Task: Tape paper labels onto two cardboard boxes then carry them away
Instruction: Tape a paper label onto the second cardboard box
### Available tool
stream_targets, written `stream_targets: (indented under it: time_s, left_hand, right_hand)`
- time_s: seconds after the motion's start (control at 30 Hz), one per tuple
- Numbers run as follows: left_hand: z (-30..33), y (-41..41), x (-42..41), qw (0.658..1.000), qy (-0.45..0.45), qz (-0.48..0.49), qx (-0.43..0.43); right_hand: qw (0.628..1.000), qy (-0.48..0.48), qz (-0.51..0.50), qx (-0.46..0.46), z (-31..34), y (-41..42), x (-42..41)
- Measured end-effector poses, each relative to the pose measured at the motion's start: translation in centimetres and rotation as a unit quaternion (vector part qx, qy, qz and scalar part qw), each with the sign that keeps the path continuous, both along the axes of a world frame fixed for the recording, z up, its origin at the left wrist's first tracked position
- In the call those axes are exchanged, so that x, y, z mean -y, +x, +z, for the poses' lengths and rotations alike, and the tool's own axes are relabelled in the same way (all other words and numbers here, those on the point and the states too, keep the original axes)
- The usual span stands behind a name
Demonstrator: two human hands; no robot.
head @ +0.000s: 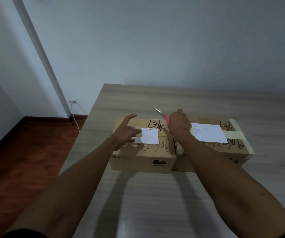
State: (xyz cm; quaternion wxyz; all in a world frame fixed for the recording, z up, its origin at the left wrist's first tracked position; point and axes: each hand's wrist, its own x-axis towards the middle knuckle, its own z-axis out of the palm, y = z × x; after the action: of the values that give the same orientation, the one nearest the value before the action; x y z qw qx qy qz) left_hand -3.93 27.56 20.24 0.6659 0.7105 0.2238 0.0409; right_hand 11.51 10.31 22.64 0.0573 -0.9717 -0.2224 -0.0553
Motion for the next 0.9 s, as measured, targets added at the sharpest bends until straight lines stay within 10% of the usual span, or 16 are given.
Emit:
stream_targets:
  time_s: [0.37, 0.9]
  left_hand:
    - [3.1, 0.5, -2.8, 0.999, 0.001, -0.028, -0.033]
    - [3.3, 1.9, -2.0, 0.979, 0.045, -0.181, -0.087]
  right_hand:
    - [0.834, 0.117, 0.089, -0.531, 3.3, 1.9, 3.1]
    - [0.841, 0.056, 0.139, -0.519, 4.1, 1.8, 4.0]
